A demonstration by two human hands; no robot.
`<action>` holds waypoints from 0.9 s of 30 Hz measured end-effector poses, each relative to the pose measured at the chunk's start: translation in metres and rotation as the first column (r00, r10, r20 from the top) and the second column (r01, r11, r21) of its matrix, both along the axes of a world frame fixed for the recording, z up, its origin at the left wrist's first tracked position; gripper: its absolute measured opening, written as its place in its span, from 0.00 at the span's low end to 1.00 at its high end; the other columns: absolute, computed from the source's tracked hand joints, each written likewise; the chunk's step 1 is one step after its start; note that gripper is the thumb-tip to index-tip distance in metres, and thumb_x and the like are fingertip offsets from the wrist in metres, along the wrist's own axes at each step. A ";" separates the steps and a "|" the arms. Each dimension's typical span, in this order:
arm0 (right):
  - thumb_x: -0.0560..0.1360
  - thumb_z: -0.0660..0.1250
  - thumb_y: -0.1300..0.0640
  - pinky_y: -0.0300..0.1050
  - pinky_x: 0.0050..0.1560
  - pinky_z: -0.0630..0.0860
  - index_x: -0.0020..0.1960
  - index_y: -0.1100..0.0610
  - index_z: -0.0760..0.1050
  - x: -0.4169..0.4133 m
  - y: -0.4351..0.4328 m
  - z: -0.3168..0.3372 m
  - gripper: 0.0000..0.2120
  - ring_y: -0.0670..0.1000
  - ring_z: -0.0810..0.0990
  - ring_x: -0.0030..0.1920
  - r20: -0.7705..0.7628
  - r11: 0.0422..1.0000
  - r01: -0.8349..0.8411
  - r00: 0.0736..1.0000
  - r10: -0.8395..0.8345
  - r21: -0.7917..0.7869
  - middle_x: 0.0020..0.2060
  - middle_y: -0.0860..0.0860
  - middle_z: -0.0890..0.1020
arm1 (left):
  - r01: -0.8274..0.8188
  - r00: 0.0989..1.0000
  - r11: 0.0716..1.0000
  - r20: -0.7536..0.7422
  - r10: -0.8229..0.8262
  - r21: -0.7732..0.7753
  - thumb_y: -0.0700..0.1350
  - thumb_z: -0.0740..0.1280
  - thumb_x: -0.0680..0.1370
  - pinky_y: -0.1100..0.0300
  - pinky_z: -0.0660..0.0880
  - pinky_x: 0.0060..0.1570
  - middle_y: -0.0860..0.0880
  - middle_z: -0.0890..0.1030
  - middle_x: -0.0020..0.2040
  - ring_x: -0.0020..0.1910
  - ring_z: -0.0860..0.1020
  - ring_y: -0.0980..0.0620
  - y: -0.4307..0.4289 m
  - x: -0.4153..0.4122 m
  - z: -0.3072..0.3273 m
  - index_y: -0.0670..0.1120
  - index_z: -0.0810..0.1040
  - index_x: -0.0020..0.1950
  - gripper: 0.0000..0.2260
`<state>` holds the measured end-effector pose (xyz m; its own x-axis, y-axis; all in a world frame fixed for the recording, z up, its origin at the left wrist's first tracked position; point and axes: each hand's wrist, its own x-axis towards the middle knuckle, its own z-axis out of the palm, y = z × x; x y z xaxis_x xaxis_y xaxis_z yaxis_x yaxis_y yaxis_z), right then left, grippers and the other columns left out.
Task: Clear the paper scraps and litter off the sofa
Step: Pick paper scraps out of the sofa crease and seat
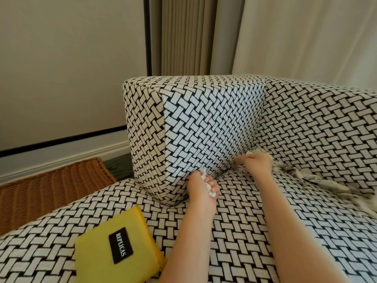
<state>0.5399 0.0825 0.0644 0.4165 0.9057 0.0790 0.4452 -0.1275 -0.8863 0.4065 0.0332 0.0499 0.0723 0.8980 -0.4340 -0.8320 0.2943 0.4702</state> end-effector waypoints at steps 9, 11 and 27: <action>0.68 0.67 0.43 0.43 0.46 0.73 0.52 0.56 0.75 -0.034 0.019 -0.014 0.19 0.53 0.76 0.49 0.698 0.938 -0.001 0.668 0.258 -0.346 0.48 0.53 0.78 | 0.045 0.999 0.999 0.000 -0.045 0.010 0.39 0.48 0.79 0.76 0.54 0.13 0.54 0.62 0.14 0.10 0.59 0.59 0.007 0.000 -0.004 0.46 0.63 0.32 0.15; 0.68 0.66 0.40 0.43 0.47 0.72 0.58 0.56 0.72 -0.039 0.025 -0.014 0.25 0.54 0.76 0.55 0.756 0.916 0.044 0.582 0.301 -0.398 0.54 0.54 0.77 | 0.038 0.999 0.999 -0.003 -0.038 0.010 0.39 0.48 0.78 0.76 0.54 0.13 0.54 0.62 0.15 0.11 0.58 0.59 0.006 0.000 -0.004 0.46 0.63 0.33 0.14; 0.76 0.62 0.60 0.39 0.38 0.70 0.56 0.59 0.74 -0.048 0.042 -0.027 0.10 0.49 0.79 0.51 0.877 0.952 0.230 0.474 0.071 -0.202 0.51 0.52 0.79 | 0.104 0.993 0.993 -0.065 -0.100 0.051 0.41 0.48 0.79 0.77 0.53 0.15 0.54 0.61 0.14 0.10 0.58 0.58 0.003 -0.002 -0.005 0.47 0.61 0.33 0.14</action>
